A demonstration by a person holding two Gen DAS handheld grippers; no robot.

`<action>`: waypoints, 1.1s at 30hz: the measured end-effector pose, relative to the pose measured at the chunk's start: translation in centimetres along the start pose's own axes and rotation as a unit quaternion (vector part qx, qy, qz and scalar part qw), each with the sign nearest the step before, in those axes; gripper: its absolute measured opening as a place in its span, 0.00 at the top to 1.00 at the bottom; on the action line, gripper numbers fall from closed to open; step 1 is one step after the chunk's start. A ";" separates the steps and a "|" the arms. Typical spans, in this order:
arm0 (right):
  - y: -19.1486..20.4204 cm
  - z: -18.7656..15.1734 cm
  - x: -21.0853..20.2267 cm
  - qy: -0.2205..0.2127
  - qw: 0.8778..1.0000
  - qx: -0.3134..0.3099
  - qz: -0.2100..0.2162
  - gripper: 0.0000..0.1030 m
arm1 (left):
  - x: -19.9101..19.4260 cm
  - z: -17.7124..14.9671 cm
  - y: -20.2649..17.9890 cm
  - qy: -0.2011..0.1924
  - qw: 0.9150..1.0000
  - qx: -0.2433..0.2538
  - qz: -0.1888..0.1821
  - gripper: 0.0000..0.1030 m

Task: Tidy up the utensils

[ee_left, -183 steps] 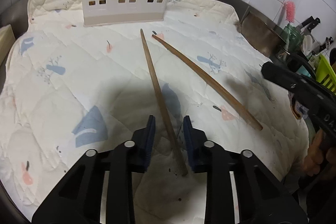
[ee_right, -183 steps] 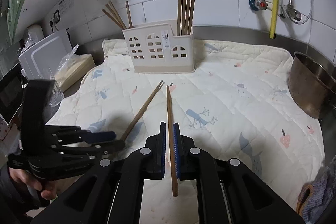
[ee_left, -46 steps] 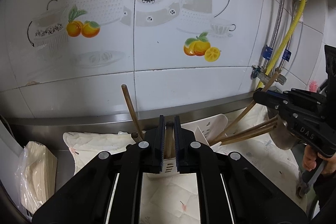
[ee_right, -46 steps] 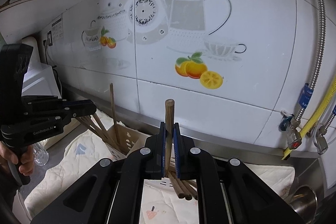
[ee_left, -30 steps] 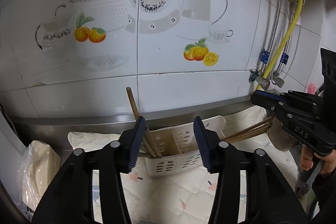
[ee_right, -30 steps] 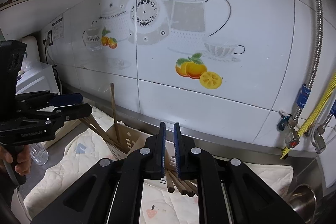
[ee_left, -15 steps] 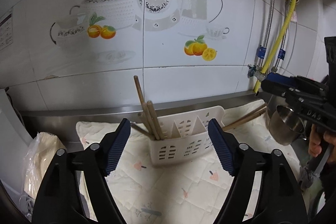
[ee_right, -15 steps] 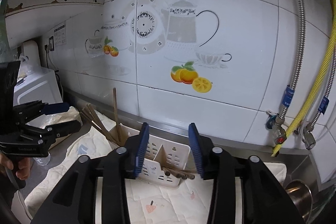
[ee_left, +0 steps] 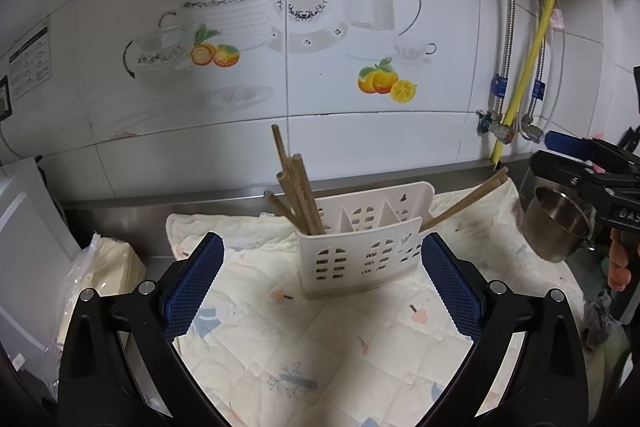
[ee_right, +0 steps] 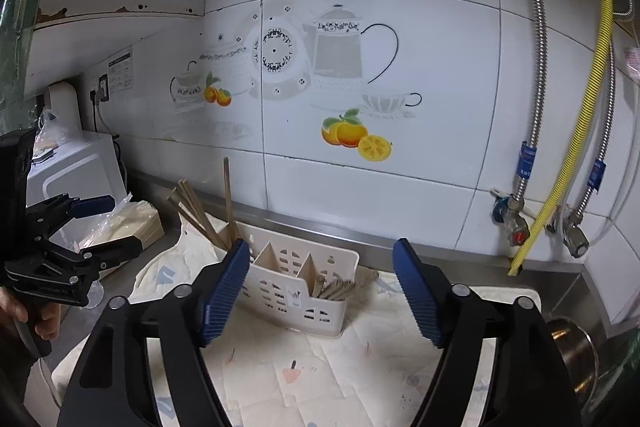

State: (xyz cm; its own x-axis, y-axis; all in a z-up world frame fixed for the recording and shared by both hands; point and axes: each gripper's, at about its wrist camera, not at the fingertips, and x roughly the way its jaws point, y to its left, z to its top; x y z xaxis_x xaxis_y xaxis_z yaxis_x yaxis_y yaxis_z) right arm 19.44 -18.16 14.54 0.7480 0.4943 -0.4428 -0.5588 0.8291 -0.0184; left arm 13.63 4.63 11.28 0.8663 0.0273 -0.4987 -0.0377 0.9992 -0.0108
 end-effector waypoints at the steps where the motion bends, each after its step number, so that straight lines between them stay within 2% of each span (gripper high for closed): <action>1: 0.0 -0.2 -0.1 0.000 1.000 0.001 -0.001 0.27 | -0.1 -0.2 0.0 0.000 1.000 -0.001 0.000 0.05; 17: 0.4 -4.2 -2.1 0.009 1.000 0.017 -0.005 0.12 | -2.0 -3.3 -0.8 -0.004 1.000 0.004 0.010 0.05; 22: 0.2 -5.7 -2.2 0.020 0.999 0.031 -0.002 0.12 | -2.3 -4.2 -1.3 -0.005 0.999 0.019 0.030 0.05; 33: 0.7 -7.8 -3.1 0.027 0.999 0.036 -0.019 0.10 | -2.9 -6.2 -1.3 0.007 0.999 0.008 0.036 0.05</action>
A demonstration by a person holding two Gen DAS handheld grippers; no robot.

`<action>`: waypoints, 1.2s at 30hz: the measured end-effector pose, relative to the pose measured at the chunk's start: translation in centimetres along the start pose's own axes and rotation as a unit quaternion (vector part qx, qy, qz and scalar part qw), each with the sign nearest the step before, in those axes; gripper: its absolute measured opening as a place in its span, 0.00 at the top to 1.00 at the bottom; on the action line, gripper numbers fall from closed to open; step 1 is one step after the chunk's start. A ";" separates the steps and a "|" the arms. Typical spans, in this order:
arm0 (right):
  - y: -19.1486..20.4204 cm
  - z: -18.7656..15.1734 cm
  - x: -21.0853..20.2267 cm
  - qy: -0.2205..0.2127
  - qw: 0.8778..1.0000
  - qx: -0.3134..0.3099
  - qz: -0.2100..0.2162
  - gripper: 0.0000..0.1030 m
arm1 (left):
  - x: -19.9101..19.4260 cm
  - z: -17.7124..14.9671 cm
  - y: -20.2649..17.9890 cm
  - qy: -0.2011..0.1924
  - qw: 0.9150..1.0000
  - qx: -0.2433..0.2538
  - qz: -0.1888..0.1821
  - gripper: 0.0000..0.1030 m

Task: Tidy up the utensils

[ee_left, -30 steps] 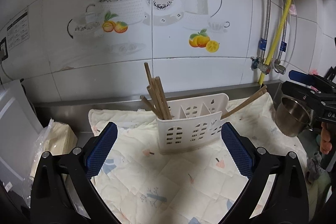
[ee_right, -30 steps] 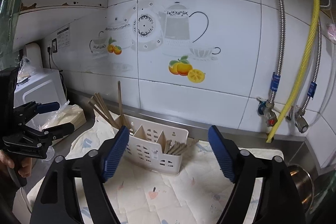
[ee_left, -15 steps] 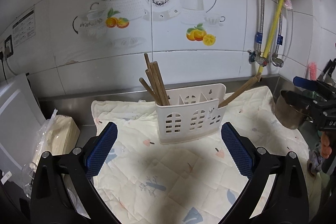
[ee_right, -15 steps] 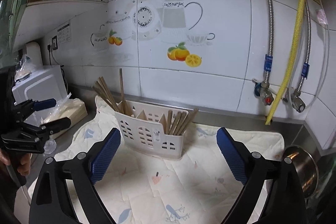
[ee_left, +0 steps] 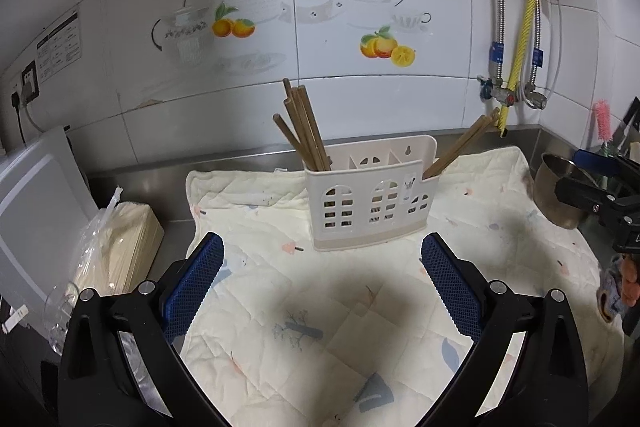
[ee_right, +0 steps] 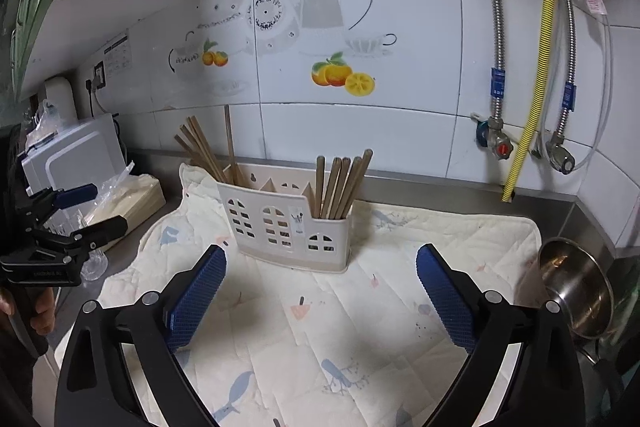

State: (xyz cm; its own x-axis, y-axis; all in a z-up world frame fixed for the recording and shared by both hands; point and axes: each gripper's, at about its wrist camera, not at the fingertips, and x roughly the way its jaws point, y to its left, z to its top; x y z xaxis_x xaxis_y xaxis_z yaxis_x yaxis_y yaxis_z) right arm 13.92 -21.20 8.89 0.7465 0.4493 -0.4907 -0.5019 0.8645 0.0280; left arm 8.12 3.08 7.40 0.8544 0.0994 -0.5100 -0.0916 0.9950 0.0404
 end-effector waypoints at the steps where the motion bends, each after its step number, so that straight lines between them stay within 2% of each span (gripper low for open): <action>1: 0.0 -0.1 0.0 0.000 1.000 0.000 0.000 0.10 | -0.1 -0.2 0.1 0.001 1.000 -0.002 -0.001 0.05; 14: 1.4 -2.2 -0.8 0.004 1.000 -0.011 -0.024 0.08 | -0.7 -2.2 1.0 0.011 0.999 -0.030 0.001 0.05; 31: 1.3 -4.0 -1.1 0.014 1.000 0.011 -0.021 0.07 | -1.6 -3.4 0.5 0.009 1.000 -0.012 0.016 0.05; 36: 1.3 -4.4 -1.0 0.017 0.999 0.008 -0.028 0.07 | -1.3 -3.7 0.4 0.021 1.000 -0.017 0.015 0.05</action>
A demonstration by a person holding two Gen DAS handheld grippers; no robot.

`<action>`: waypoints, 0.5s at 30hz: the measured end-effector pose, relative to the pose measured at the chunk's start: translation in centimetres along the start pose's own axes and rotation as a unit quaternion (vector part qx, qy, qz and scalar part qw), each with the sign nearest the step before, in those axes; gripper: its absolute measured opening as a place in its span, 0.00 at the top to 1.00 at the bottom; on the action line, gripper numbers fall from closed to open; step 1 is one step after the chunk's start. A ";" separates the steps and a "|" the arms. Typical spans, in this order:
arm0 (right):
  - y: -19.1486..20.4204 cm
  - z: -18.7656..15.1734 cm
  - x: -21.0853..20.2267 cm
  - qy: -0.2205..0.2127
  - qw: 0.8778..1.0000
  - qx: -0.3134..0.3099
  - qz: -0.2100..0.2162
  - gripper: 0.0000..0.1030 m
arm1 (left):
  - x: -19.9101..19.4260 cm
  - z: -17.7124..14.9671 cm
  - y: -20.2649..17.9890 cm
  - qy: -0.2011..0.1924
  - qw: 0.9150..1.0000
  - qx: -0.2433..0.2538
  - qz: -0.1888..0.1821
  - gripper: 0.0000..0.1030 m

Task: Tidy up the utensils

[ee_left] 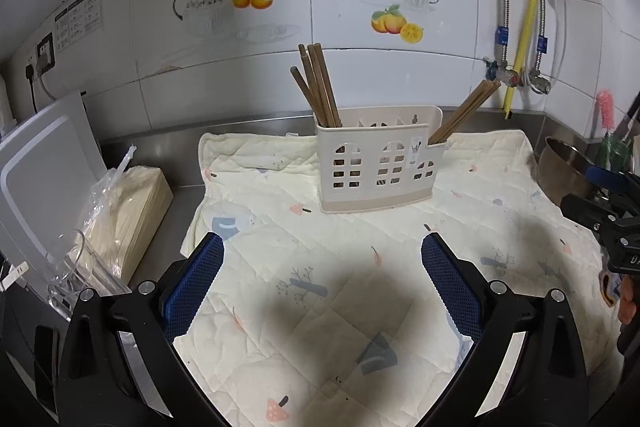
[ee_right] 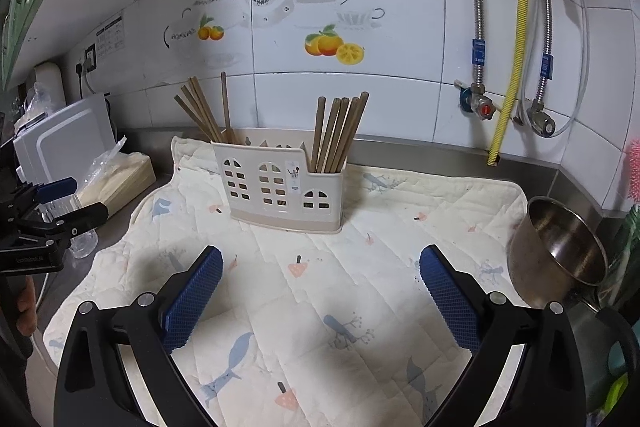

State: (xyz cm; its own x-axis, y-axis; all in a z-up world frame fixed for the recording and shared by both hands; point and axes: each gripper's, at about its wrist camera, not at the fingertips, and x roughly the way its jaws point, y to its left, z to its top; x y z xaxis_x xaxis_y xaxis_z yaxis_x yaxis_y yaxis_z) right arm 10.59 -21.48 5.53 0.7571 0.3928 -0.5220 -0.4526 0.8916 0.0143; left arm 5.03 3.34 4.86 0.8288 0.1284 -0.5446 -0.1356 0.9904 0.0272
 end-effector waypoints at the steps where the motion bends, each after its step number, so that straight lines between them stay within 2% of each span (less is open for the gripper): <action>1: -0.1 0.0 0.0 0.001 1.000 0.001 0.001 0.07 | 0.0 0.0 0.0 0.001 1.000 -0.001 0.000 0.05; 15: -0.3 -0.4 0.2 0.005 1.000 0.005 0.000 0.07 | 0.5 -0.4 -0.3 0.009 1.000 -0.001 -0.005 0.05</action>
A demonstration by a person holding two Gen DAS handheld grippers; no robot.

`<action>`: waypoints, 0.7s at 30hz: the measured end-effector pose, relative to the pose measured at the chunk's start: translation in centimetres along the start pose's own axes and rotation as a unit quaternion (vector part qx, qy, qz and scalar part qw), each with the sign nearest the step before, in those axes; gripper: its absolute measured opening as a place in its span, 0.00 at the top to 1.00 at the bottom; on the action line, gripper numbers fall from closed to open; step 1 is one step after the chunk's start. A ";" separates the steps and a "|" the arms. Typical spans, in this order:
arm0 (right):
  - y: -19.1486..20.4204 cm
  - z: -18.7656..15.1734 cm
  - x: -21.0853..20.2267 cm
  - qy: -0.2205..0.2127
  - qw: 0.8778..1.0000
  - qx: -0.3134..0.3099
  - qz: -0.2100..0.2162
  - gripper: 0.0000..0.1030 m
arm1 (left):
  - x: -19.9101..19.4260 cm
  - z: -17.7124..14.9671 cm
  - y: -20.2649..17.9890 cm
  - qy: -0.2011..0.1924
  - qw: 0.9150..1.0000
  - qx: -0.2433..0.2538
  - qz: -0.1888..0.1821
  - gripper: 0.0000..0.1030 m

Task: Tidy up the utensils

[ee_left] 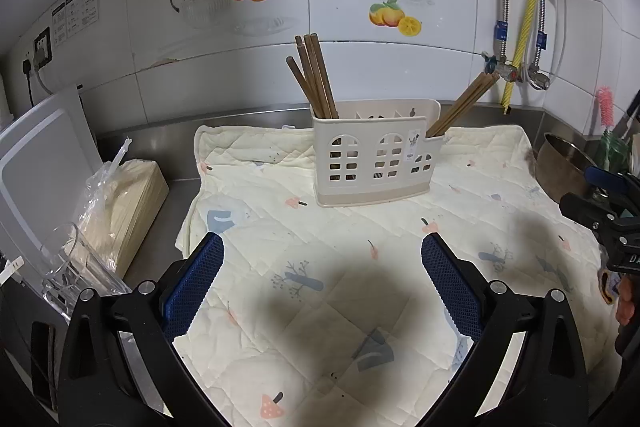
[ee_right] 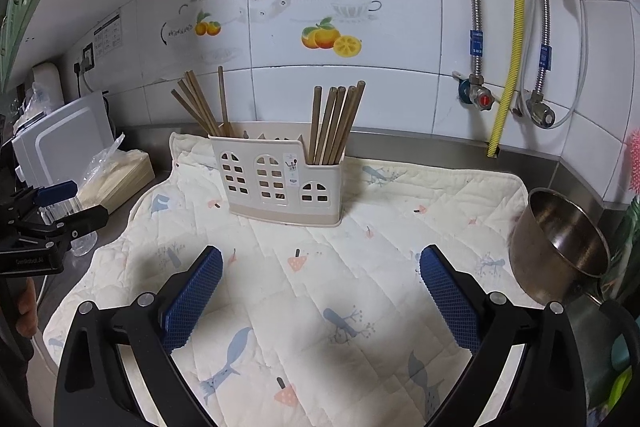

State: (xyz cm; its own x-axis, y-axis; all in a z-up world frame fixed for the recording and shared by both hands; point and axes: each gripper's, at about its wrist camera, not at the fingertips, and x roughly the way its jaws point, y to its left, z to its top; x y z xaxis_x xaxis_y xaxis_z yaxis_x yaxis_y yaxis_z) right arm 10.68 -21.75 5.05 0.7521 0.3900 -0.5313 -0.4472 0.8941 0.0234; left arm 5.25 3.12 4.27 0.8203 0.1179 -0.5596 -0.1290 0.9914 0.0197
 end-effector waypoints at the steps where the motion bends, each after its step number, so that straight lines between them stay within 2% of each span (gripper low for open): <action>1: 0.0 0.0 0.0 0.000 1.000 0.001 0.000 0.07 | 0.0 0.0 0.0 0.000 1.000 0.000 0.000 0.05; 21: 0.0 -0.1 0.0 0.001 1.000 -0.004 0.002 0.07 | -0.1 -0.1 -0.4 -0.001 1.000 0.004 -0.005 0.05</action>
State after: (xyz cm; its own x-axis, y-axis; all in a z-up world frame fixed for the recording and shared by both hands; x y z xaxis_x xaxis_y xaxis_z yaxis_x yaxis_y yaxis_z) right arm 10.57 -21.77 4.98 0.7493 0.3927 -0.5332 -0.4535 0.8911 0.0191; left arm 5.15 2.65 4.25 0.8228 0.1074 -0.5581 -0.1158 0.9931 0.0204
